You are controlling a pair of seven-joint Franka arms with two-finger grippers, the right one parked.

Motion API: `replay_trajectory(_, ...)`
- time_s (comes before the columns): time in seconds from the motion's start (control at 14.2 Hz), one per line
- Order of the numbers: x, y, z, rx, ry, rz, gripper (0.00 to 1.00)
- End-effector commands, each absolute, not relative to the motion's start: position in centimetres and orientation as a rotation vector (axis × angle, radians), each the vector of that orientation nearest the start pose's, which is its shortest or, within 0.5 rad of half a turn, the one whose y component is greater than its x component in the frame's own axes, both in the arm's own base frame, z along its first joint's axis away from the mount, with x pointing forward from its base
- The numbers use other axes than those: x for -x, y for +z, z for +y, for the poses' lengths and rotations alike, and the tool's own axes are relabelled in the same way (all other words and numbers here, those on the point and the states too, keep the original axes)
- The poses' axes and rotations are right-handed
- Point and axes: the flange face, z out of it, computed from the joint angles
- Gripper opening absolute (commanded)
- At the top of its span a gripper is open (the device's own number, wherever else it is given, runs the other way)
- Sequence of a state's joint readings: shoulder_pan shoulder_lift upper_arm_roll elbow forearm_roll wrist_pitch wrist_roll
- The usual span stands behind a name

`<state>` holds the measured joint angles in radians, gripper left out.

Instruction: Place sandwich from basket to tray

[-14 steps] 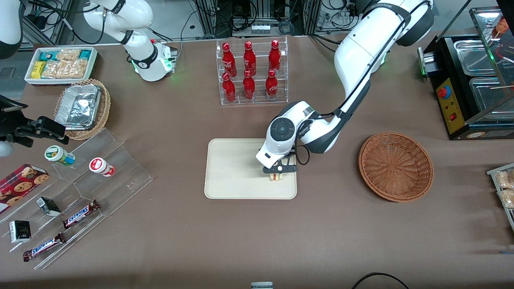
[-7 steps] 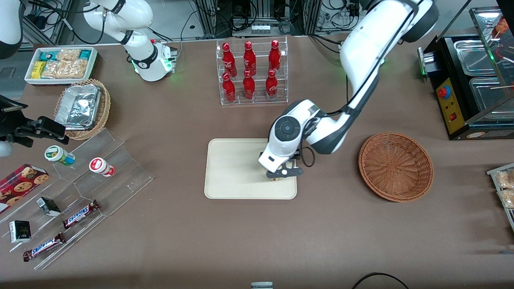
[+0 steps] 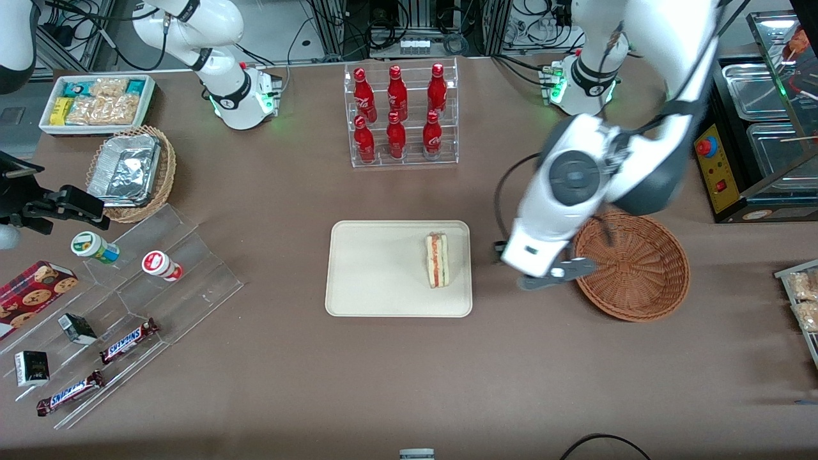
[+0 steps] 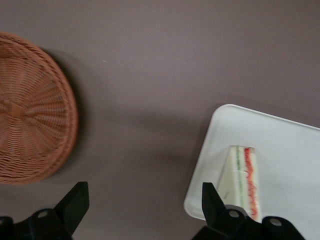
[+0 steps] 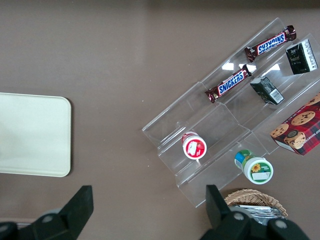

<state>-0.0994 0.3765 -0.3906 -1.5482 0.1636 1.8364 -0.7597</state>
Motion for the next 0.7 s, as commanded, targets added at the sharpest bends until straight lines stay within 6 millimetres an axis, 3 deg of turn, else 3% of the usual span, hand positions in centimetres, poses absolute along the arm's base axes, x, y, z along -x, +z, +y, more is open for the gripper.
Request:
replay_trajectory(0.0,-58.7,46.9,-21.6,3.063,0.074,-0.341,1.0)
replay_trajectory(0.14,-58.5,48.7,-18.6,3.049,0.06,-0.366,1.0)
replay_trajectory(0.35,-57.5,51.0,-16.3,3.035,0.061,-0.379,1.0)
replay_trajectory(0.63,-56.1,54.8,-9.2,3.075,0.093,-0.25,1.0)
